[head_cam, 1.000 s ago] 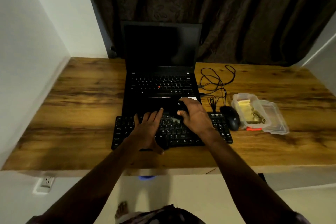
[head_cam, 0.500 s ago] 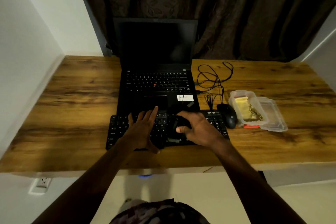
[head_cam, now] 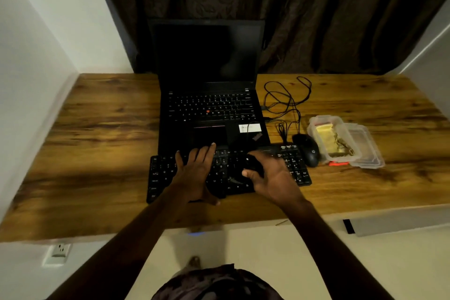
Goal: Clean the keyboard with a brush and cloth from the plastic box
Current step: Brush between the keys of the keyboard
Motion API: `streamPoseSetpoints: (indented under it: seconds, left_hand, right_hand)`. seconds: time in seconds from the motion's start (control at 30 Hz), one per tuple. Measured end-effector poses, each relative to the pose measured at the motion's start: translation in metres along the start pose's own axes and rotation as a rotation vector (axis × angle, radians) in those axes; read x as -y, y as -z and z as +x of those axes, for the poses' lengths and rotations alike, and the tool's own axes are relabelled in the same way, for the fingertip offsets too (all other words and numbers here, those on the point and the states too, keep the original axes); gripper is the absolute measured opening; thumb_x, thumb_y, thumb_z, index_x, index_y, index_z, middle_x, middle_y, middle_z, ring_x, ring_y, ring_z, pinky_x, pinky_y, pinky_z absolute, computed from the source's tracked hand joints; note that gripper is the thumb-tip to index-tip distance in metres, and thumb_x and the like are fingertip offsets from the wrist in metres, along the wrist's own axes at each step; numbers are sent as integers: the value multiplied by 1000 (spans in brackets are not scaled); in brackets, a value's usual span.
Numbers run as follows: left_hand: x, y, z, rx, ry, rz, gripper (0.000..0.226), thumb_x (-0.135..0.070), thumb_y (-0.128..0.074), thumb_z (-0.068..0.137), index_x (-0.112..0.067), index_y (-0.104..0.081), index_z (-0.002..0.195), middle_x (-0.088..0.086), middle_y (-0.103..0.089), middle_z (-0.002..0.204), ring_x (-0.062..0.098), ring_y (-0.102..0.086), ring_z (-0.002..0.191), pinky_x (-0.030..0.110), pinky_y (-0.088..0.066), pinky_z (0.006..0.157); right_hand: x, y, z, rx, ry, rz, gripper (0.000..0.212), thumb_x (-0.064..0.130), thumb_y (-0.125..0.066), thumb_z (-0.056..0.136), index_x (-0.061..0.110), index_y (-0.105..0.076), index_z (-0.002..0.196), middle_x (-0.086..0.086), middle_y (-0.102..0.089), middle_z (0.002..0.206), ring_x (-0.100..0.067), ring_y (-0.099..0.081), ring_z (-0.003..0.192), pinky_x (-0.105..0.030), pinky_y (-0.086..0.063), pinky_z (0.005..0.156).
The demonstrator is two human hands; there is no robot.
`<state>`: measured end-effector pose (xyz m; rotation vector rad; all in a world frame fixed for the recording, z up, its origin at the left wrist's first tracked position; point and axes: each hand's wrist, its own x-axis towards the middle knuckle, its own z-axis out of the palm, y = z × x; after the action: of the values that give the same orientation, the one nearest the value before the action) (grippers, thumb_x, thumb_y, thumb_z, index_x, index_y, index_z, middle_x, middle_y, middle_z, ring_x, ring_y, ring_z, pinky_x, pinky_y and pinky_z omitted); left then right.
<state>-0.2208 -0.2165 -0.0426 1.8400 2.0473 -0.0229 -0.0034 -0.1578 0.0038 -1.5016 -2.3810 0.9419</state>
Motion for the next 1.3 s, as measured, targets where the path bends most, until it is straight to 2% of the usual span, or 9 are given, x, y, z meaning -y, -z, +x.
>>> streamPoseSetpoints:
  seconds: [0.23, 0.33, 0.47, 0.6, 0.73, 0.83, 0.97, 1.17, 1.3]
  left_hand:
    - [-13, -5, 10, 18, -88, 73, 153, -86, -72, 47, -16, 10, 156, 6, 1, 162, 28, 2, 149, 71, 6, 113]
    - [-21, -8, 16, -17, -120, 66, 151, -88, -68, 49, -15, 8, 157, 5, 0, 163, 26, 1, 149, 69, 8, 113]
    - [-30, -8, 21, -27, -144, 69, 151, -87, -69, 48, -15, 7, 157, 5, -4, 162, 25, -2, 149, 67, 9, 114]
    - [-41, -8, 26, -29, -113, 78, 147, -84, -70, 52, -16, 9, 157, 5, -3, 163, 25, -2, 150, 65, 10, 115]
    - [-58, -7, 30, -13, -62, 89, 147, -84, -69, 54, -15, 12, 156, 5, -2, 164, 25, 0, 150, 64, 12, 115]
    - [-69, -8, 34, -4, -32, 84, 147, -84, -69, 55, -15, 13, 156, 5, 0, 164, 24, 1, 151, 65, 13, 114]
    - [-77, -12, 39, -8, -17, 82, 150, -86, -68, 52, -14, 13, 156, 4, 1, 163, 25, 2, 150, 67, 10, 115]
    - [-80, -16, 40, -15, -6, 25, 151, -82, -72, 51, -14, 12, 156, 4, 0, 163, 26, 3, 150, 66, 12, 115]
    - [-80, -17, 40, -14, 2, 2, 152, -81, -74, 50, -15, 12, 156, 4, -1, 164, 26, 4, 150, 65, 15, 114]
  right_hand:
    - [-12, -3, -23, -126, -152, 66, 52, 64, -64, 83, 43, -53, 130, -1, -61, 121, -16, -50, 120, -38, -52, 97]
    - [-23, 4, -27, -230, -177, 78, 59, 73, -56, 77, 40, -57, 125, 0, -68, 116, -24, -59, 118, -41, -55, 96]
    - [-34, 18, -34, -286, -211, 64, 53, 66, -63, 78, 32, -64, 119, -2, -69, 112, -24, -61, 111, -40, -55, 95]
    - [-42, 27, -37, -329, -221, 75, 38, 42, -77, 84, 19, -70, 113, -4, -72, 106, -21, -65, 102, -34, -56, 92]
    - [-53, 36, -38, -352, -230, 58, 41, 45, -74, 85, 22, -69, 118, -3, -72, 108, -19, -66, 104, -29, -56, 91]
    - [-61, 47, -38, -337, -245, 119, 41, 37, -75, 87, 23, -65, 125, 3, -68, 114, -10, -61, 104, -22, -51, 91]
    - [-67, 48, -36, -301, -275, 69, 45, 45, -70, 89, 27, -60, 129, -1, -67, 119, -19, -61, 114, -34, -54, 97]
    - [-46, 36, -22, 16, -313, 28, 41, 48, -59, 95, 31, -54, 132, -3, -57, 130, -22, -54, 121, -37, -49, 103]
    - [-47, 31, -21, -29, -234, 116, 37, 47, -65, 92, 34, -59, 125, 3, -60, 125, -17, -54, 119, -33, -49, 103]
